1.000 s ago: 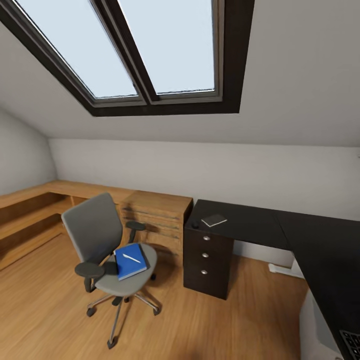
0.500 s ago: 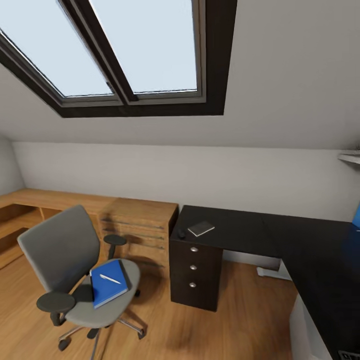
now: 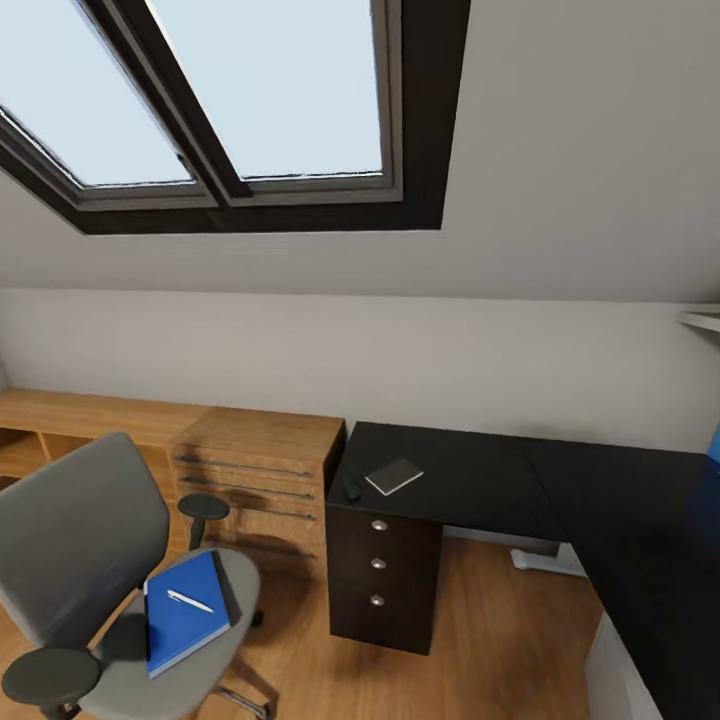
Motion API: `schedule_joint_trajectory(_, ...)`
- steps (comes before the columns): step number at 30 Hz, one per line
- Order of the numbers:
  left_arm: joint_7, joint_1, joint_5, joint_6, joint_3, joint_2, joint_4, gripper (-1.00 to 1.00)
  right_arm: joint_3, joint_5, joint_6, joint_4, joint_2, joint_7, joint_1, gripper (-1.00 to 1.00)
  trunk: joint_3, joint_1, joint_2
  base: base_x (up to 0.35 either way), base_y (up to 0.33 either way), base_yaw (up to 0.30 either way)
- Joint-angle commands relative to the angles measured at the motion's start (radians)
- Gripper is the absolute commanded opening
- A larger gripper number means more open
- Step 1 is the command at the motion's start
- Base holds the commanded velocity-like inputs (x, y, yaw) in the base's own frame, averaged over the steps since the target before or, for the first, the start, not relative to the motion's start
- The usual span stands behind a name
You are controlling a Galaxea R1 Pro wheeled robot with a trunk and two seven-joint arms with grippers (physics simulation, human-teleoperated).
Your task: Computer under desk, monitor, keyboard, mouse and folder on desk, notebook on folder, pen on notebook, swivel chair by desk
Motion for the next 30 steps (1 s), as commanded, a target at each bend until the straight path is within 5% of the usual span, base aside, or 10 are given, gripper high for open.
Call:
schedule_joint_trajectory(1, 0.003, -0.001, 0.001, -0.002, -0.002, 0.0, 0.0, 1.0, 0.009, -0.001, 0.016, 0.002, 0.001, -0.007, -0.001, 1.0, -0.002, 0.001, -0.001, 0.335, 0.0, -0.001)
schedule_joint_trajectory(16, 0.003, -0.001, 0.001, -0.002, -0.002, 0.0, 0.0, 1.0, 0.009, -0.001, 0.051, 0.0, -0.001, -0.005, -0.001, 1.0, -0.002, 0.001, -0.001, 0.328, 0.0, 0.0)
schedule_joint_trajectory(30, 0.003, -0.001, 0.001, -0.002, -0.002, 0.001, 0.0, 1.0, 0.009, -0.001, 0.05, 0.0, 0.001, -0.004, -0.001, 1.0, -0.003, 0.001, -0.001, 0.027, 0.0, 0.134)
